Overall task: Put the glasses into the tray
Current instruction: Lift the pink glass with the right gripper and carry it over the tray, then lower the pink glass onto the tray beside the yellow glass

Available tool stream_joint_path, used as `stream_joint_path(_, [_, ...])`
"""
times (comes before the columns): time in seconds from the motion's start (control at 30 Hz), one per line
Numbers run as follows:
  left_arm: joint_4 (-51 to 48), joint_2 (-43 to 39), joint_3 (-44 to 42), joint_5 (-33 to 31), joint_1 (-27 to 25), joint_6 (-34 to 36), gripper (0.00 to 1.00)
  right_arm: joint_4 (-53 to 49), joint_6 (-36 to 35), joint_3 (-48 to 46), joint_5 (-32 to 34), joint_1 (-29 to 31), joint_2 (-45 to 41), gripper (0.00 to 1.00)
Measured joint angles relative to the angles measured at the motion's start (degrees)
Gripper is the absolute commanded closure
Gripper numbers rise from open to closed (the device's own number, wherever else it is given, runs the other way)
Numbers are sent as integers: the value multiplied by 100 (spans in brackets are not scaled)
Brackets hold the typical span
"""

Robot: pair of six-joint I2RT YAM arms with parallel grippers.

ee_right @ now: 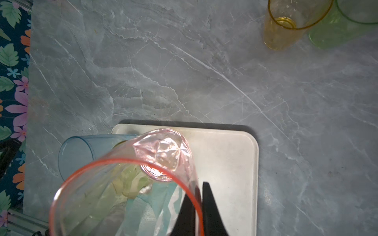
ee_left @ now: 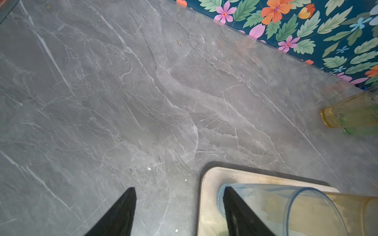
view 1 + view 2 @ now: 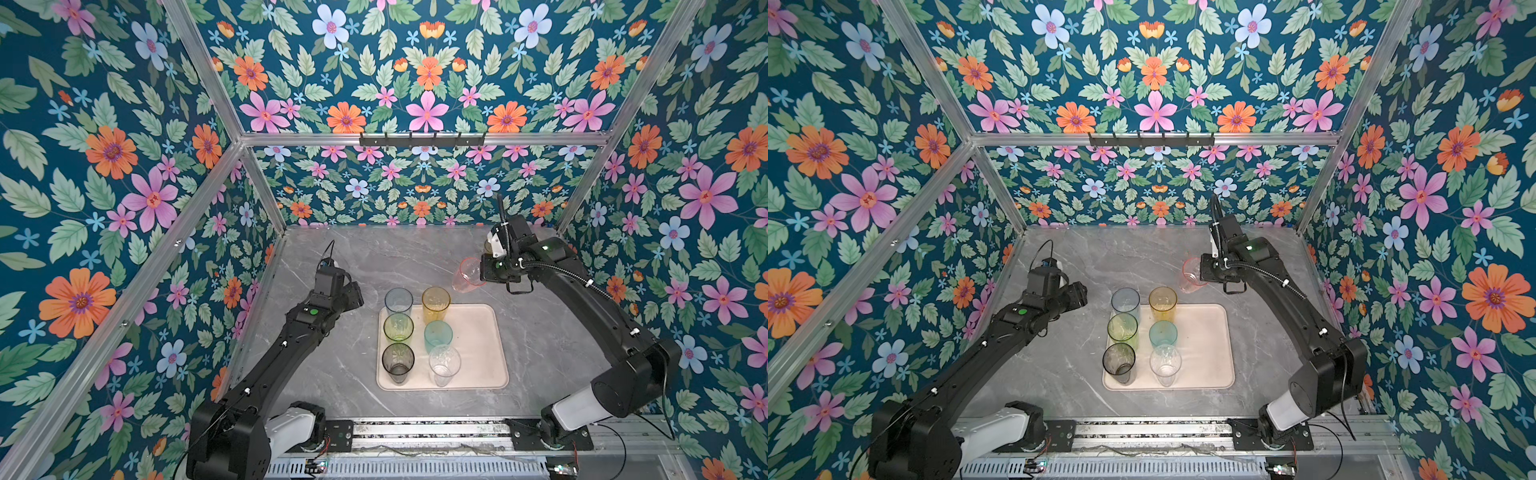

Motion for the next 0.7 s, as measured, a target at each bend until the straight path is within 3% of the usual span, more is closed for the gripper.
stream_joint_path(0.7, [13, 96, 26, 37, 0, 7, 30, 203, 337, -1725, 664, 514, -603, 100])
